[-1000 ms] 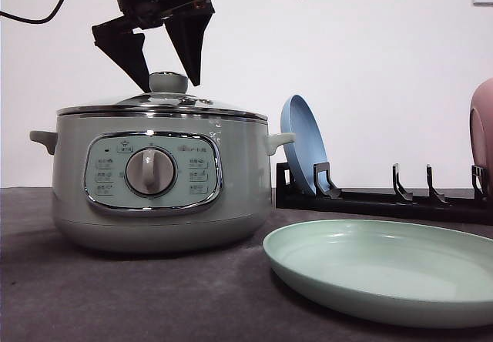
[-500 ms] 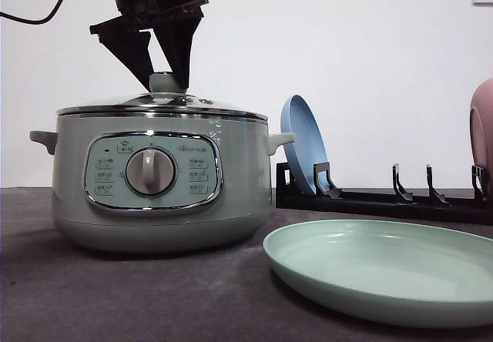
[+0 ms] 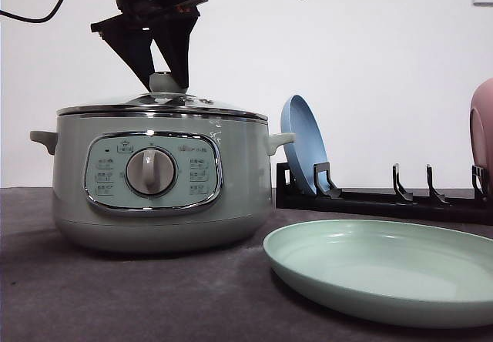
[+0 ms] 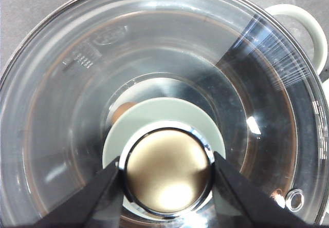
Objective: Transfer potato from steamer to green plate
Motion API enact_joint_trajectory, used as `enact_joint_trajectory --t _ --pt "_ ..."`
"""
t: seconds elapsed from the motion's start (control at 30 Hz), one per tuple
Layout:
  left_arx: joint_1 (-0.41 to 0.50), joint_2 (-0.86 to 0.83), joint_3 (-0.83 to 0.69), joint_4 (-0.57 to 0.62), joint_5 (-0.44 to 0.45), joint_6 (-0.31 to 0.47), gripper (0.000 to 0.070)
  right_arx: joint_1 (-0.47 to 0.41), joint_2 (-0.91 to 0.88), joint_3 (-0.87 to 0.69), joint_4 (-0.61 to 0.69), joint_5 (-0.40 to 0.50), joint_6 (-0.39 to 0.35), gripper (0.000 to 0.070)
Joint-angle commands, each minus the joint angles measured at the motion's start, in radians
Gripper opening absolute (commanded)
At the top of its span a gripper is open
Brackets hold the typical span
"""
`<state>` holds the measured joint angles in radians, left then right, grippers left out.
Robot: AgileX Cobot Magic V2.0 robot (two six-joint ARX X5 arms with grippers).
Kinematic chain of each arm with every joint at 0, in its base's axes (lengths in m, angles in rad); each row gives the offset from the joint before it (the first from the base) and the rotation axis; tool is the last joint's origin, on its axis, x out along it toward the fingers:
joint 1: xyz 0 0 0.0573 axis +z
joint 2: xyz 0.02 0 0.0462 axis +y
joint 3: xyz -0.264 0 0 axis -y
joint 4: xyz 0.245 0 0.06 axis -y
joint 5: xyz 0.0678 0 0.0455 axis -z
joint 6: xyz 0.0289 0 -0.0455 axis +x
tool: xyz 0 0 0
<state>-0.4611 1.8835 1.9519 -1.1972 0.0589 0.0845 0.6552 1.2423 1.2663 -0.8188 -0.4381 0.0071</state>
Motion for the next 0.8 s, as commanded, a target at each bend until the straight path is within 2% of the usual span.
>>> enact_joint_trajectory --t 0.0,0.33,0.47,0.57,0.77 --pt "0.0 0.012 0.045 -0.007 0.007 -0.017 0.0001 0.007 0.011 0.018 0.01 0.002 -0.008 0.0284" --pt "0.016 -0.018 0.179 -0.046 0.007 -0.018 0.0002 0.007 0.011 0.018 0.01 0.001 -0.008 0.0284" --pt "0.034 -0.035 0.218 -0.071 -0.043 -0.017 0.0001 0.007 0.011 0.018 0.01 0.001 -0.008 0.0284" --pt "0.064 -0.061 0.219 -0.071 -0.08 -0.016 0.0001 0.007 0.011 0.018 0.01 0.001 -0.008 0.0284" --pt "0.179 -0.111 0.219 -0.09 -0.083 -0.012 0.0001 0.007 0.011 0.018 0.01 0.001 -0.007 0.0284"
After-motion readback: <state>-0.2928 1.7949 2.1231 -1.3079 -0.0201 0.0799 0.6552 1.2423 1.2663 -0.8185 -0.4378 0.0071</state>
